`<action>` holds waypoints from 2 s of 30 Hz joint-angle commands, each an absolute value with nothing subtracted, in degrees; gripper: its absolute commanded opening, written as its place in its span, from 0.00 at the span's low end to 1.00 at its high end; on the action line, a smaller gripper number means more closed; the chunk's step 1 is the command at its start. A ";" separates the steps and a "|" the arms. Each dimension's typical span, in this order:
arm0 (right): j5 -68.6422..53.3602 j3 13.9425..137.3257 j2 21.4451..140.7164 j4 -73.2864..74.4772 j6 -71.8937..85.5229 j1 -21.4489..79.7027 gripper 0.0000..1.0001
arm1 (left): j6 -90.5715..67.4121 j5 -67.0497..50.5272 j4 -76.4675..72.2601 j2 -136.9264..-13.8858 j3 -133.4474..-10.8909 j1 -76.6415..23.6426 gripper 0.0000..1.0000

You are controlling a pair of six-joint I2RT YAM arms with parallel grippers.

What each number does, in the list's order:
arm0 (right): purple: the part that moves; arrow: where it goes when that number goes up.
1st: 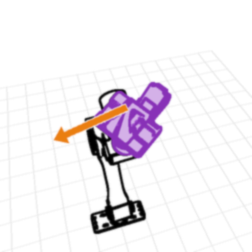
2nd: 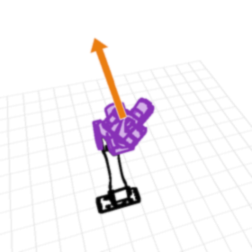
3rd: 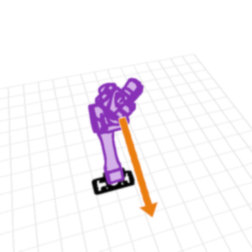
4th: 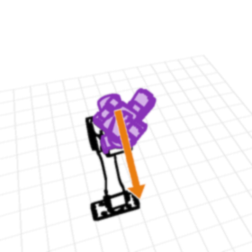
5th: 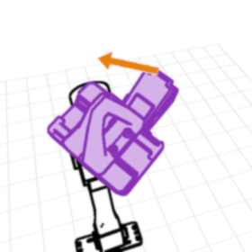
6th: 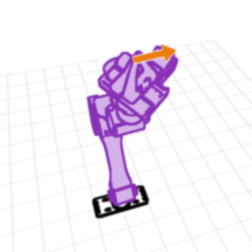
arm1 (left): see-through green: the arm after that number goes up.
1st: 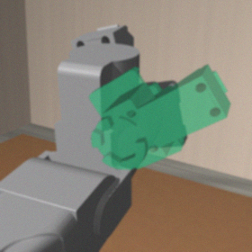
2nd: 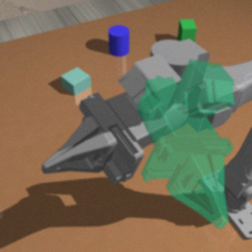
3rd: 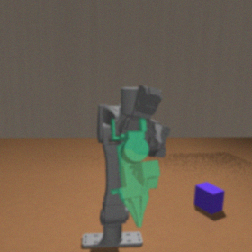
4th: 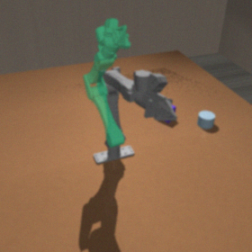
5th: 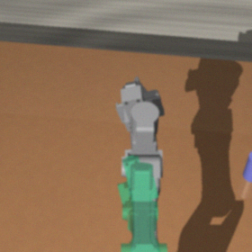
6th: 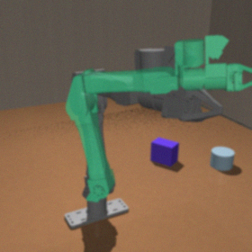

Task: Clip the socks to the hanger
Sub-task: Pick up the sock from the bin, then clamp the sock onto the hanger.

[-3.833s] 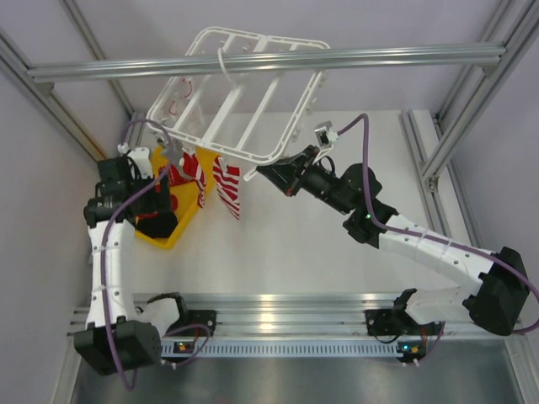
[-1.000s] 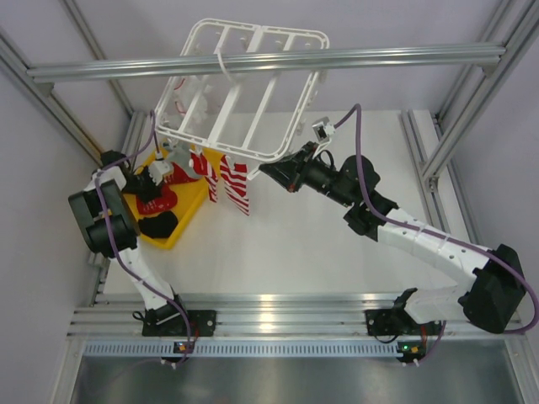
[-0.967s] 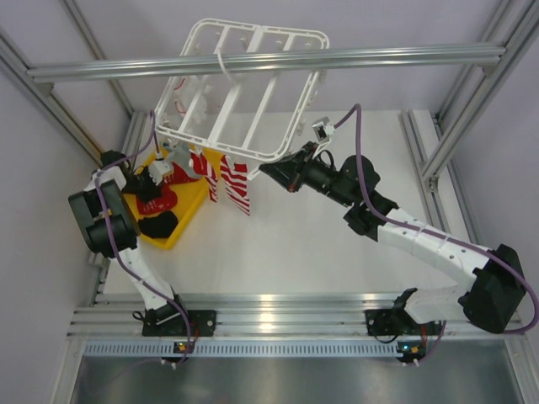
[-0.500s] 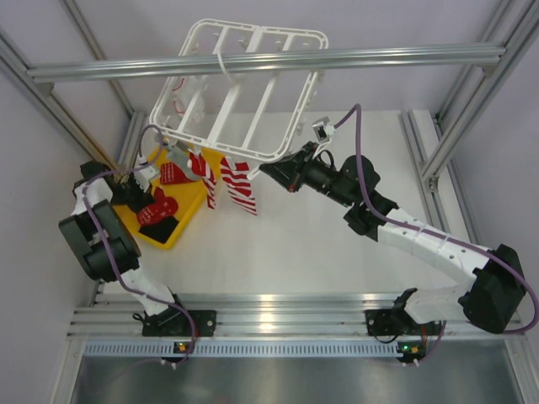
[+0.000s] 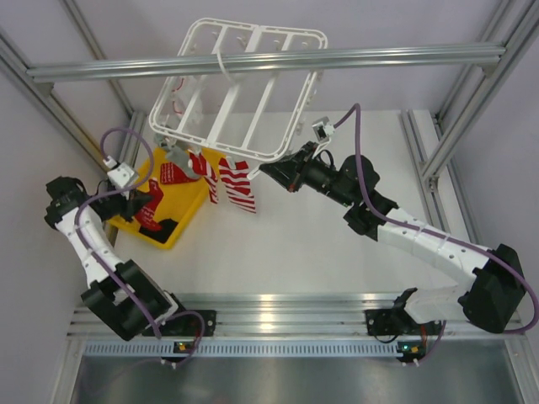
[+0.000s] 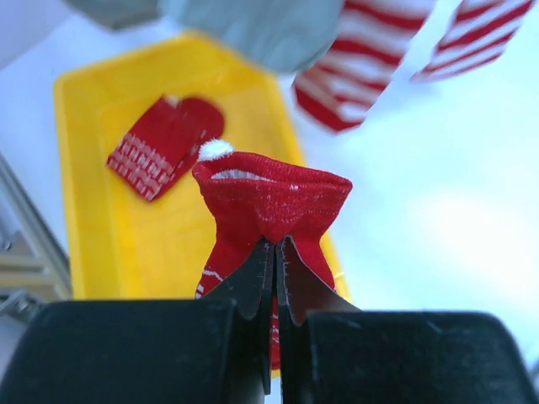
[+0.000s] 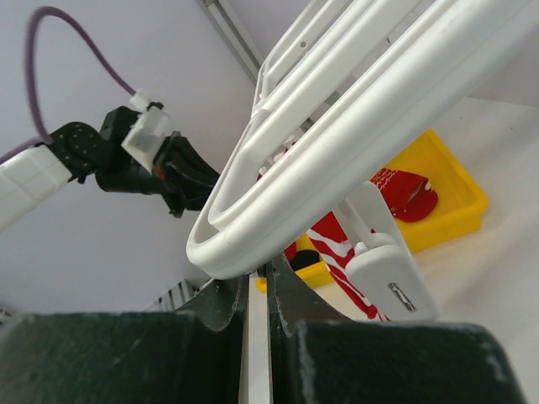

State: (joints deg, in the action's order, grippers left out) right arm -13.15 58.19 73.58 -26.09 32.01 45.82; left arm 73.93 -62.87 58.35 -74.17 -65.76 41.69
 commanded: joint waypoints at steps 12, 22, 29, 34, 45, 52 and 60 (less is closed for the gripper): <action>-9.40 61.08 73.56 -24.43 35.94 44.39 0.00 | 75.78 -82.00 81.78 -49.34 -69.35 32.97 0.00; -9.14 61.79 74.79 -24.08 37.53 44.39 0.00 | 19.35 -64.06 35.27 -50.71 -65.47 18.93 0.00; -8.26 62.93 75.15 -23.38 36.65 44.47 0.00 | 15.02 -58.98 28.13 -50.90 -64.17 4.06 0.00; -8.09 63.10 74.88 -22.33 37.44 44.47 0.00 | 17.30 -52.75 22.87 -43.70 -56.79 -4.30 0.00; -8.61 63.02 75.24 -22.67 38.58 44.47 0.00 | 23.12 -33.32 13.19 -42.45 -52.12 -14.50 0.00; -9.23 63.54 75.59 -22.41 38.50 44.39 0.00 | 22.85 -29.28 12.48 -44.30 -52.03 -19.77 0.00; -9.23 63.02 75.67 -22.50 39.02 44.47 0.00 | 20.74 -29.80 7.65 -43.68 -50.27 -22.23 0.00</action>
State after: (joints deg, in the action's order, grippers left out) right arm -11.86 60.12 74.70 -22.70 38.79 45.82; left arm 22.11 -30.52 13.23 -44.36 -50.94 -21.61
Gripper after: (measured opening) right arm 0.035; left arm 0.020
